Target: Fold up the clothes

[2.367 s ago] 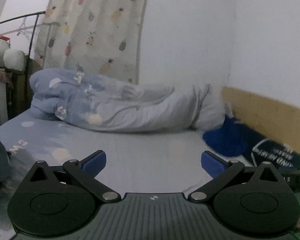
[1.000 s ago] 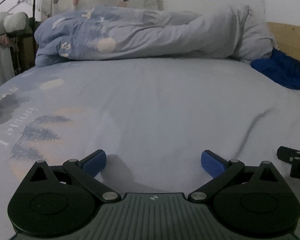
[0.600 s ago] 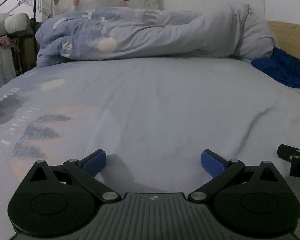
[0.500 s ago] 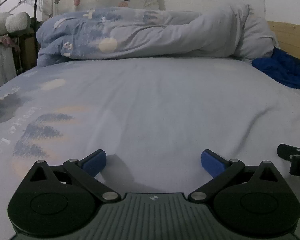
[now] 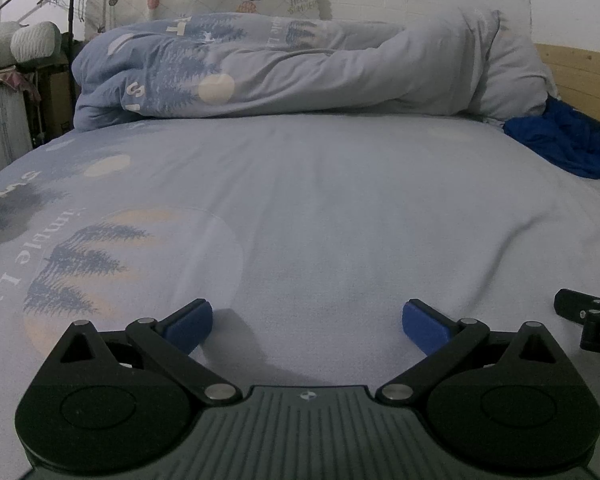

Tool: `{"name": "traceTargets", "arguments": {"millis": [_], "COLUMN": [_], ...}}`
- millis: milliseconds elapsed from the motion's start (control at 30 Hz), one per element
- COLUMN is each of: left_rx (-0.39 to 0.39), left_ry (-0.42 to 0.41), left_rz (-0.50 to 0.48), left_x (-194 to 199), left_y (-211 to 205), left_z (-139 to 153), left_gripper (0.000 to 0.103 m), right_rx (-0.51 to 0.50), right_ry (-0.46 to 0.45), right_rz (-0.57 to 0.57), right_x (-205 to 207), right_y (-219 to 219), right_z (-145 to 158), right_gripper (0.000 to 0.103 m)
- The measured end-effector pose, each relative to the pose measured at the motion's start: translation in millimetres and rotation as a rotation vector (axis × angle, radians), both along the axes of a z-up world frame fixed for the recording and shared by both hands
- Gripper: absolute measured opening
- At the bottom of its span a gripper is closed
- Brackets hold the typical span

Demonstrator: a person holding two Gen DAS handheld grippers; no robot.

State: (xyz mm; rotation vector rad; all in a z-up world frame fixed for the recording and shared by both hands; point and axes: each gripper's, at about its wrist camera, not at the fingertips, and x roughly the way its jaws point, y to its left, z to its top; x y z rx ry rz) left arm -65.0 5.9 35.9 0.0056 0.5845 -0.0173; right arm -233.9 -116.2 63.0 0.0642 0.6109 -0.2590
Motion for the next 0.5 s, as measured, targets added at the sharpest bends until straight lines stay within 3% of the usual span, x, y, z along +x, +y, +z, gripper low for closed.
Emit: {"name": "traceTargets", "arguments": {"millis": [500], "left_rx": [0.0], "left_ry": [-0.001], "left_rz": [0.007], "left_x": [1.1], "left_y": [-4.6], "left_z": [-0.4], "left_gripper": [0.103], "right_rx": [0.0], "right_ry": [-0.001], "right_rz": [-0.001], "right_x": [-0.6], "right_y": [1.7], "right_z": [-1.1], "right_gripper": [0.103]}}
